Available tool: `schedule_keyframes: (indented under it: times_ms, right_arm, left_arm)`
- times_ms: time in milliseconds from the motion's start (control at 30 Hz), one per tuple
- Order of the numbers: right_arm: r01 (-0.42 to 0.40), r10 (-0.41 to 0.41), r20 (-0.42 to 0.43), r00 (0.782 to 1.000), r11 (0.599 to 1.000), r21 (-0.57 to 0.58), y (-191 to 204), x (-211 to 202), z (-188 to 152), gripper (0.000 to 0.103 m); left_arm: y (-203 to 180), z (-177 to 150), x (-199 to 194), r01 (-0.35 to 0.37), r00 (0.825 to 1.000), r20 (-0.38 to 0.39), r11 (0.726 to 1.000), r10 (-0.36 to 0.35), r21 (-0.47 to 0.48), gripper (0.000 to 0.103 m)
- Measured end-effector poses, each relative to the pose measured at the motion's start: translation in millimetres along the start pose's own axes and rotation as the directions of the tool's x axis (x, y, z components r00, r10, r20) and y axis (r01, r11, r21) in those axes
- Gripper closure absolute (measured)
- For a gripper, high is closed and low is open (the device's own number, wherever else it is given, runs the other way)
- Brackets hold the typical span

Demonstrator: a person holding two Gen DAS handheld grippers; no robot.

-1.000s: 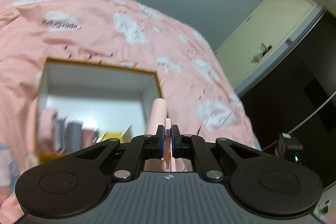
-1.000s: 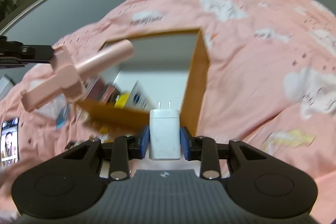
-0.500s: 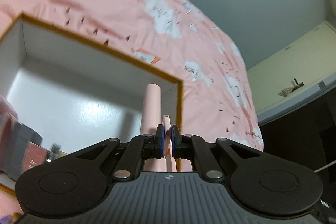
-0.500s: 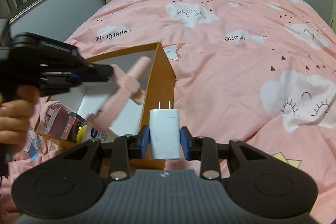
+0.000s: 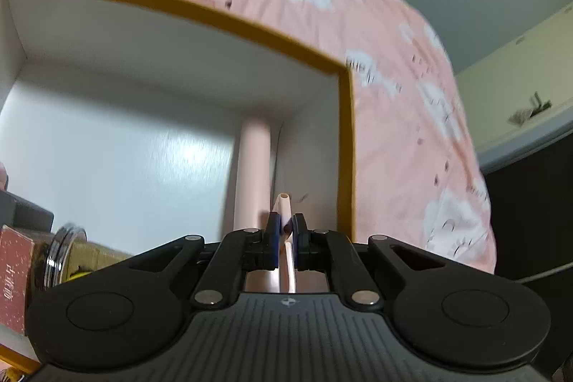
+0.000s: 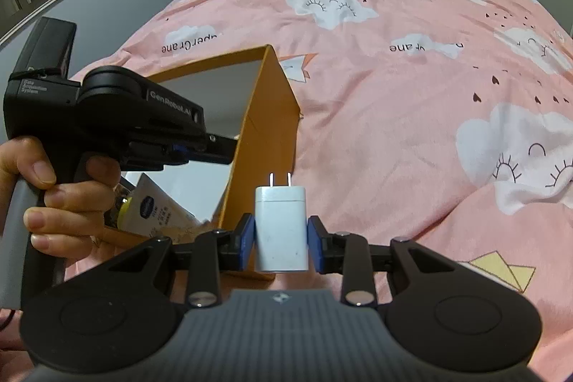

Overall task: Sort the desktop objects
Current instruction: 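Lift the pink fan into the orange box and open the left tool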

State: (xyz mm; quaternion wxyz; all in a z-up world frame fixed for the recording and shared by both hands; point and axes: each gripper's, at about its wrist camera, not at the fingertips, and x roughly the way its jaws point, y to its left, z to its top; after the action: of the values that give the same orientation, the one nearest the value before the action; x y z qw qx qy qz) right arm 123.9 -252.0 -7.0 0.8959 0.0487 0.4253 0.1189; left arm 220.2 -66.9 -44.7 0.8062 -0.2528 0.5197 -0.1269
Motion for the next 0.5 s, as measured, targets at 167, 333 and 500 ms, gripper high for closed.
schedule_keyframes:
  times_ms: [167, 333, 500]
  right_arm:
    - [-0.009, 0.009, -0.008, 1.000, 1.000, 0.011, -3.3, 2.7, 0.1, 0.069]
    - [-0.045, 0.045, 0.006, 0.999, 0.999, 0.022, -4.2, -5.4, 3.2, 0.069]
    - [-0.051, 0.051, 0.022, 0.998, 0.999, 0.008, -0.9, -12.8, 6.8, 0.069]
  left_arm:
    - [-3.8, -0.9, 6.0, -0.033, 0.999, -0.033, 0.998, 0.035, 0.044, 0.096]
    - [-11.5, 1.0, 12.3, -0.123, 0.987, -0.085, 0.982, 0.136, 0.143, 0.095]
    - [-5.9, 2.9, 14.9, -0.149, 0.982, -0.092, 0.977, 0.164, 0.153, 0.090]
